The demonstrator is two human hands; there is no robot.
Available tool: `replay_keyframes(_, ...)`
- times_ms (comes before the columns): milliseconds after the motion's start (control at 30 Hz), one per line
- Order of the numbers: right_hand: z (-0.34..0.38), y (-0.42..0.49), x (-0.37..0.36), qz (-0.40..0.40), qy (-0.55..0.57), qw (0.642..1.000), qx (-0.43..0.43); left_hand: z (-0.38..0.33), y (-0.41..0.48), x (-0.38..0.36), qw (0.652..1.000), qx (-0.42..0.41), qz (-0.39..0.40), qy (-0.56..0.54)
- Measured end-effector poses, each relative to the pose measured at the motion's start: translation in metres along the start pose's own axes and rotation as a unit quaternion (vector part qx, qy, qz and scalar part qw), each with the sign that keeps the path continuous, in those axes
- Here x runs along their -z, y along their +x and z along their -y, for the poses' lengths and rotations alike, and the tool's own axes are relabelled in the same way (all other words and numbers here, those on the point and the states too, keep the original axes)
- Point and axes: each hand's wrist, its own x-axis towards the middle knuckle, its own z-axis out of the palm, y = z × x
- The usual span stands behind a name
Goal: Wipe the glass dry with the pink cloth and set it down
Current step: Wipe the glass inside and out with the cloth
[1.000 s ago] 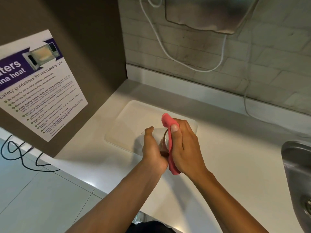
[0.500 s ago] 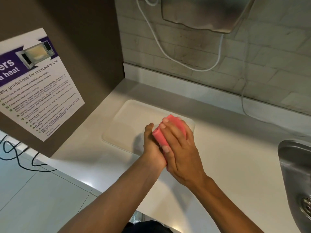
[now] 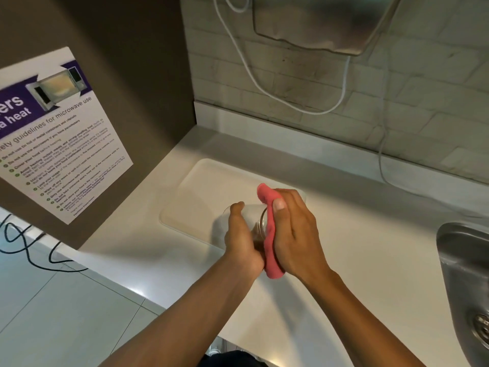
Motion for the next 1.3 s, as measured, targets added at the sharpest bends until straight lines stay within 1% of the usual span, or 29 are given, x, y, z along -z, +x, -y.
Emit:
replay_keyframes(33, -0.004, 0.0, 0.001, -0.009, 0.029, 0.999, -0.023, 0.0, 0.001, 0.0, 1.0, 0.001, -0.008, -0.012)
replay_keyframes(100, -0.003, -0.002, 0.005, 0.006, 0.069, 0.996, -0.054, 0.001, 0.004, 0.001, 0.999, 0.018, -0.024, -0.017)
replay_keyframes(200, -0.001, -0.012, 0.005, 0.025, 0.143, 0.983, -0.115, 0.0, 0.011, 0.004, 0.999, 0.024, 0.017, -0.033)
replay_keyframes(300, 0.002, -0.021, 0.006, 0.047, 0.232, 0.953, -0.187, -0.004, 0.015, 0.009, 0.997, 0.012, 0.074, -0.018)
replay_keyframes(400, 0.01, -0.012, 0.013, 0.066, 0.27, 0.935, -0.218, -0.008, 0.015, 0.015, 0.996, -0.008, 0.09, 0.006)
replay_keyframes(500, 0.015, 0.001, 0.023, 0.111, 0.296, 0.918, -0.237, -0.013, 0.009, 0.011, 0.996, -0.019, 0.078, 0.043)
replay_keyframes(600, 0.013, 0.005, 0.034, 0.136, 0.293, 0.909, -0.263, -0.013, 0.008, 0.011, 0.99, -0.022, 0.057, 0.127)
replay_keyframes(700, 0.006, 0.007, 0.037, 0.157, 0.219, 0.932, -0.244, -0.013, 0.014, 0.017, 0.978, -0.02, 0.07, 0.194)
replay_keyframes(800, 0.005, 0.007, 0.027, 0.176, 0.129, 0.951, -0.22, -0.019, 0.014, 0.019, 0.977, -0.014, 0.079, 0.198)
replay_keyframes(933, 0.012, 0.002, 0.007, 0.171, 0.072, 0.971, -0.152, -0.016, 0.013, 0.02, 0.979, -0.025, 0.108, 0.173)
replay_keyframes(1000, 0.015, 0.002, 0.002, 0.17, 0.074, 0.973, -0.14, -0.015, 0.01, 0.02, 0.978, -0.038, 0.12, 0.165)
replay_keyframes(1033, 0.016, 0.005, 0.002, 0.164, 0.095, 0.971, -0.149, -0.015, 0.008, 0.02, 0.978, -0.045, 0.121, 0.167)
replay_keyframes(1100, 0.016, 0.018, 0.008, 0.13, 0.156, 0.96, -0.191, -0.015, 0.003, 0.018, 0.977, -0.056, 0.112, 0.171)
replay_keyframes(1167, 0.019, 0.033, 0.016, 0.103, 0.187, 0.951, -0.224, -0.014, -0.004, 0.014, 0.979, -0.051, 0.104, 0.168)
replay_keyframes(1233, 0.022, 0.033, 0.019, 0.103, 0.19, 0.953, -0.211, -0.019, -0.007, 0.01, 0.979, -0.062, 0.104, 0.164)
replay_keyframes(1300, 0.024, 0.021, 0.013, 0.121, 0.173, 0.959, -0.191, -0.027, -0.005, 0.008, 0.976, -0.083, 0.103, 0.175)
